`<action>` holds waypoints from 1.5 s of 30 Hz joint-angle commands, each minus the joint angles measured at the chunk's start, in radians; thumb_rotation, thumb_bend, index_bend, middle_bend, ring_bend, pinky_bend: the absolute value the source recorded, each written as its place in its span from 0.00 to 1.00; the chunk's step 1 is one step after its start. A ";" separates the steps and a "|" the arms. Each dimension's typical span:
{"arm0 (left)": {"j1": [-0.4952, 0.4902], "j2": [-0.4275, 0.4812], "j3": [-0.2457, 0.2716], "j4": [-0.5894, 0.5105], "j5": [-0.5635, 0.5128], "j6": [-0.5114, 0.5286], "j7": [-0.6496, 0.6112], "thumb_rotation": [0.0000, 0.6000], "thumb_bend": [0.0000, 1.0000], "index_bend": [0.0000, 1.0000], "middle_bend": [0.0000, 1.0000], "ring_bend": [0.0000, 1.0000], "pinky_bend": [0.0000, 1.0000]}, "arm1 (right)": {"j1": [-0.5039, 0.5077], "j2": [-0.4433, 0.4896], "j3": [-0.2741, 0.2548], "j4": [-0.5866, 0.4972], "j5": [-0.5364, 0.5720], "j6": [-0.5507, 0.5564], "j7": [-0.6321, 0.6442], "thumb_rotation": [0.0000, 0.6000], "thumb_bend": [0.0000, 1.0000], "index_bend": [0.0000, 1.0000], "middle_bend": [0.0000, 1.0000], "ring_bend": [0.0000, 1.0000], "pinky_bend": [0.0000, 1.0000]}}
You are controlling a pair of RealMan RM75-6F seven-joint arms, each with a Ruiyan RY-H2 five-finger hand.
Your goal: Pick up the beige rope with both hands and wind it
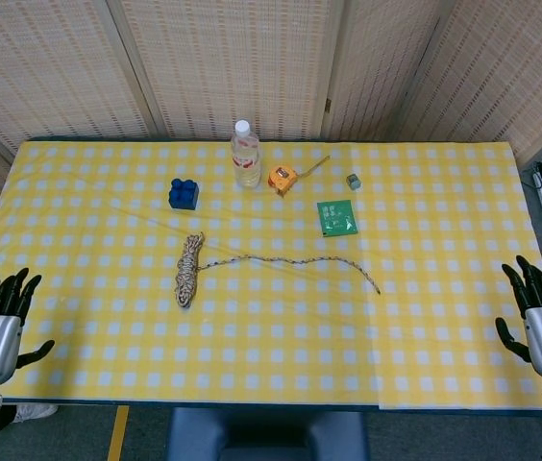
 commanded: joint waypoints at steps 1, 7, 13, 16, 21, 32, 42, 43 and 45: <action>-0.036 0.017 -0.022 -0.021 0.018 -0.028 -0.039 1.00 0.17 0.06 0.04 0.06 0.00 | 0.000 0.000 -0.001 0.003 -0.002 -0.001 0.003 1.00 0.43 0.00 0.00 0.08 0.04; -0.141 0.061 -0.064 -0.059 0.027 -0.149 -0.086 1.00 0.17 0.06 0.04 0.06 0.00 | 0.000 0.000 -0.002 0.005 -0.012 0.004 0.008 1.00 0.43 0.00 0.00 0.08 0.04; -0.271 0.057 -0.113 -0.067 0.014 -0.291 -0.116 1.00 0.17 0.07 0.05 0.07 0.01 | -0.002 0.002 -0.005 0.001 -0.024 0.012 0.003 1.00 0.43 0.00 0.00 0.08 0.04; -0.339 0.028 -0.130 -0.056 -0.002 -0.365 -0.109 1.00 0.17 0.07 0.05 0.07 0.02 | -0.003 0.004 -0.005 -0.004 -0.024 0.012 -0.003 1.00 0.43 0.00 0.00 0.08 0.04; -0.444 -0.044 -0.161 -0.029 -0.059 -0.468 -0.068 1.00 0.17 0.06 0.05 0.07 0.02 | -0.004 0.006 -0.005 -0.012 -0.019 0.011 -0.013 1.00 0.43 0.00 0.00 0.08 0.04; -0.609 -0.274 -0.181 0.091 -0.219 -0.582 0.050 1.00 0.17 0.06 0.05 0.07 0.04 | -0.003 0.001 -0.003 0.000 0.007 -0.010 -0.006 1.00 0.43 0.00 0.00 0.08 0.04; -0.675 -0.460 -0.167 0.257 -0.391 -0.572 0.182 1.00 0.17 0.06 0.05 0.07 0.04 | -0.001 0.001 -0.002 0.018 0.020 -0.024 0.015 1.00 0.43 0.00 0.00 0.08 0.04; -0.678 -0.473 -0.162 0.276 -0.400 -0.564 0.204 1.00 0.17 0.06 0.05 0.06 0.04 | -0.001 0.000 -0.002 0.019 0.019 -0.024 0.017 1.00 0.43 0.00 0.00 0.08 0.04; -0.683 -0.499 -0.152 0.315 -0.415 -0.539 0.250 1.00 0.17 0.06 0.05 0.06 0.04 | -0.002 0.000 -0.001 0.021 0.020 -0.024 0.018 1.00 0.43 0.00 0.00 0.08 0.04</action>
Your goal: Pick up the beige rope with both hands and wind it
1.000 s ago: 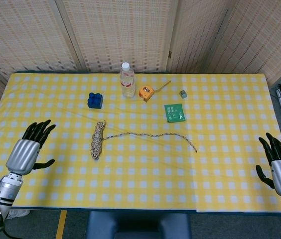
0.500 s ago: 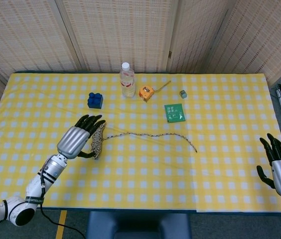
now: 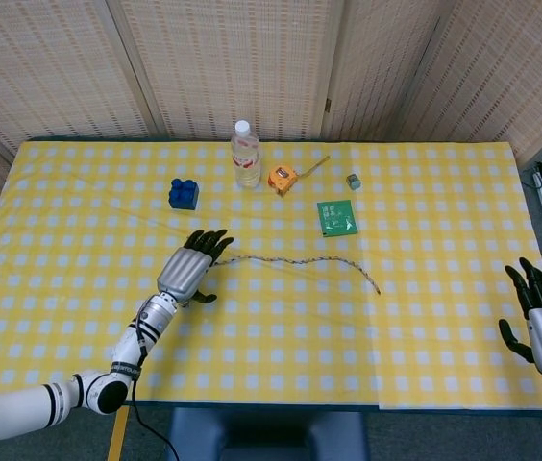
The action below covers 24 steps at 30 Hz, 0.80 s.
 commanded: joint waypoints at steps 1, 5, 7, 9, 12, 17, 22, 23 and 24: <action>-0.015 -0.063 0.018 0.074 -0.047 0.042 0.080 1.00 0.17 0.06 0.05 0.06 0.04 | 0.000 -0.001 0.000 0.003 0.000 0.000 0.001 1.00 0.43 0.00 0.00 0.08 0.04; -0.010 -0.105 0.012 0.109 -0.118 0.048 0.090 1.00 0.17 0.06 0.05 0.06 0.04 | 0.001 -0.002 -0.001 0.009 0.004 -0.008 0.005 1.00 0.43 0.00 0.00 0.08 0.04; -0.010 -0.119 0.011 0.118 -0.142 0.054 0.101 1.00 0.17 0.06 0.05 0.06 0.04 | 0.003 -0.003 0.000 0.011 0.004 -0.009 0.008 1.00 0.43 0.00 0.00 0.08 0.04; -0.007 -0.133 0.005 0.117 -0.170 0.070 0.112 1.00 0.17 0.06 0.05 0.06 0.03 | 0.003 -0.005 -0.001 0.013 0.003 -0.010 0.010 1.00 0.43 0.00 0.00 0.08 0.04; -0.004 -0.159 0.004 0.131 -0.197 0.102 0.139 1.00 0.18 0.06 0.05 0.06 0.04 | 0.004 -0.005 -0.001 0.015 0.006 -0.016 0.014 1.00 0.43 0.00 0.00 0.08 0.04; 0.000 -0.189 0.000 0.180 -0.255 0.131 0.189 1.00 0.18 0.06 0.05 0.06 0.02 | 0.003 -0.007 -0.002 0.020 0.006 -0.015 0.021 1.00 0.43 0.00 0.00 0.08 0.04; 0.009 -0.193 -0.007 0.233 -0.322 0.142 0.240 1.00 0.18 0.07 0.05 0.09 0.03 | 0.001 -0.008 -0.002 0.026 0.006 -0.013 0.028 1.00 0.43 0.00 0.00 0.08 0.04; 0.012 -0.191 -0.008 0.239 -0.332 0.142 0.243 1.00 0.18 0.07 0.05 0.10 0.03 | 0.001 -0.009 -0.002 0.027 0.006 -0.013 0.029 1.00 0.43 0.00 0.00 0.08 0.04; 0.018 -0.188 -0.011 0.248 -0.341 0.145 0.242 1.00 0.18 0.08 0.06 0.11 0.03 | 0.001 -0.009 -0.002 0.028 0.008 -0.015 0.030 1.00 0.43 0.00 0.00 0.08 0.04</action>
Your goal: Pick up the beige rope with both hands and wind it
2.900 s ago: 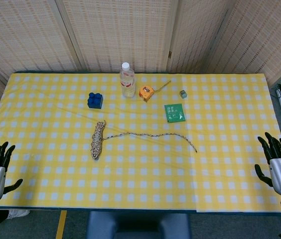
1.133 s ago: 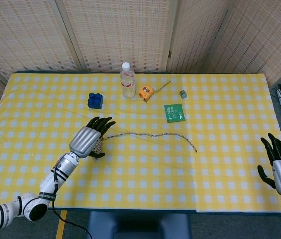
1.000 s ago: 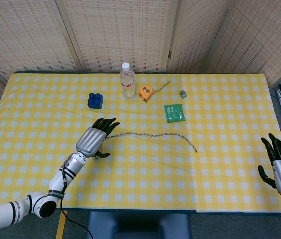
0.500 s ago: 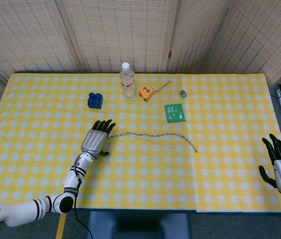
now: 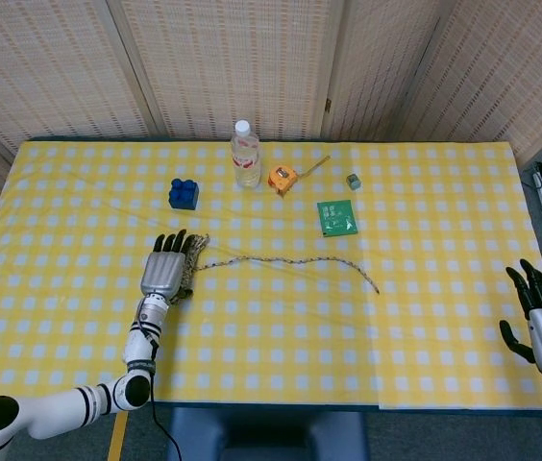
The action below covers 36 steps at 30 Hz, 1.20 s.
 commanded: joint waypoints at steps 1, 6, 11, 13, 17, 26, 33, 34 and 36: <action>0.015 0.005 -0.010 0.025 -0.030 0.008 0.006 1.00 0.18 0.09 0.06 0.11 0.03 | 0.000 -0.001 0.000 0.002 0.004 -0.005 0.002 1.00 0.43 0.00 0.00 0.08 0.04; 0.035 0.020 -0.033 0.063 -0.059 -0.007 -0.032 1.00 0.18 0.16 0.14 0.17 0.07 | 0.003 -0.003 -0.001 0.003 0.000 -0.007 0.004 1.00 0.43 0.00 0.00 0.08 0.04; 0.051 0.050 -0.055 0.019 -0.070 -0.076 -0.118 1.00 0.22 0.29 0.26 0.28 0.32 | 0.002 -0.004 0.000 0.001 -0.003 -0.002 0.003 1.00 0.43 0.00 0.00 0.08 0.04; 0.053 0.052 -0.048 0.008 -0.051 -0.079 -0.136 1.00 0.23 0.32 0.30 0.31 0.38 | 0.002 -0.004 -0.001 0.002 -0.003 -0.003 0.003 1.00 0.43 0.00 0.00 0.08 0.04; 0.048 0.031 -0.041 0.012 -0.024 -0.063 -0.148 1.00 0.23 0.33 0.32 0.33 0.42 | -0.001 -0.002 -0.002 0.002 0.000 -0.003 0.005 1.00 0.43 0.00 0.00 0.08 0.04; 0.039 -0.008 -0.046 0.045 0.021 -0.015 -0.167 1.00 0.24 0.39 0.37 0.39 0.47 | -0.007 -0.003 -0.003 0.009 0.009 -0.003 0.015 1.00 0.43 0.00 0.00 0.08 0.04; 0.041 -0.037 -0.041 0.094 0.043 -0.011 -0.183 1.00 0.26 0.47 0.44 0.45 0.51 | -0.004 -0.005 -0.002 0.016 0.010 -0.009 0.019 1.00 0.43 0.00 0.00 0.08 0.04; 0.041 -0.039 -0.040 0.098 0.045 -0.013 -0.184 1.00 0.26 0.48 0.45 0.45 0.51 | -0.003 -0.005 -0.002 0.016 0.011 -0.010 0.020 1.00 0.43 0.00 0.00 0.08 0.04; 0.042 -0.044 -0.040 0.108 0.049 -0.014 -0.187 1.00 0.26 0.48 0.45 0.46 0.51 | -0.002 -0.006 -0.001 0.017 0.013 -0.013 0.021 1.00 0.43 0.00 0.00 0.08 0.04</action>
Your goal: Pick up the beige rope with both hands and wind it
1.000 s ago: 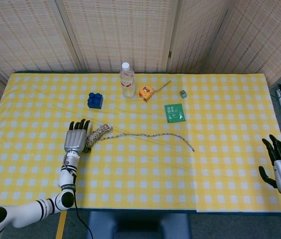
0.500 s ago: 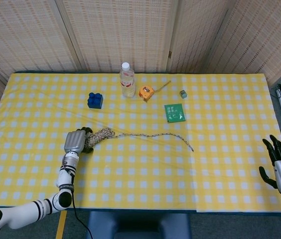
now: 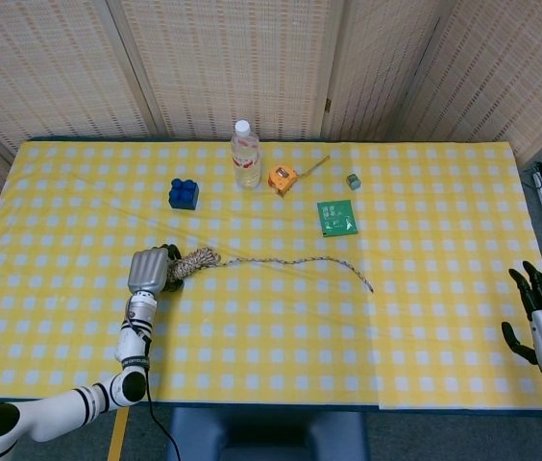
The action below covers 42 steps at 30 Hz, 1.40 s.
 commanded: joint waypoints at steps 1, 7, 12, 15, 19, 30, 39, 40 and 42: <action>0.002 -0.007 0.001 0.012 0.006 -0.004 -0.005 1.00 0.27 0.49 0.46 0.46 0.52 | 0.001 0.000 0.000 0.001 0.002 -0.003 0.001 1.00 0.43 0.00 0.00 0.08 0.04; 0.006 -0.014 0.002 0.030 0.020 -0.013 -0.018 1.00 0.32 0.51 0.48 0.48 0.54 | 0.001 -0.001 0.000 0.002 0.003 -0.004 0.003 1.00 0.43 0.00 0.00 0.08 0.04; 0.006 -0.009 0.007 0.046 0.030 -0.044 -0.030 1.00 0.44 0.54 0.50 0.51 0.61 | 0.000 0.000 0.001 -0.001 0.005 -0.004 0.001 1.00 0.43 0.00 0.00 0.08 0.04; 0.007 -0.006 0.007 0.057 0.045 -0.056 -0.053 1.00 0.52 0.58 0.55 0.55 0.67 | -0.001 0.001 0.000 -0.003 0.005 -0.004 0.000 1.00 0.43 0.00 0.00 0.07 0.04; 0.013 0.004 0.018 0.083 0.098 -0.076 -0.120 1.00 0.63 0.67 0.64 0.64 0.76 | -0.002 0.004 0.001 -0.009 0.004 0.000 -0.004 1.00 0.43 0.00 0.00 0.07 0.04; 0.072 0.113 0.055 0.024 0.341 -0.019 -0.445 1.00 0.72 0.74 0.72 0.71 0.81 | 0.007 0.019 0.007 -0.036 -0.010 0.004 -0.025 1.00 0.43 0.00 0.02 0.09 0.04; 0.111 0.237 0.092 -0.134 0.482 0.048 -0.566 1.00 0.73 0.74 0.72 0.71 0.81 | 0.094 0.002 0.029 -0.088 -0.041 -0.080 -0.054 1.00 0.43 0.13 0.10 0.16 0.13; 0.115 0.252 0.098 -0.158 0.494 0.052 -0.570 1.00 0.73 0.74 0.72 0.71 0.81 | 0.113 -0.009 0.035 -0.092 -0.040 -0.102 -0.053 1.00 0.43 0.17 0.11 0.17 0.14; 0.119 0.275 0.109 -0.200 0.512 0.054 -0.573 1.00 0.73 0.74 0.72 0.71 0.81 | 0.149 -0.032 0.047 -0.092 -0.029 -0.149 -0.023 1.00 0.43 0.26 0.14 0.20 0.17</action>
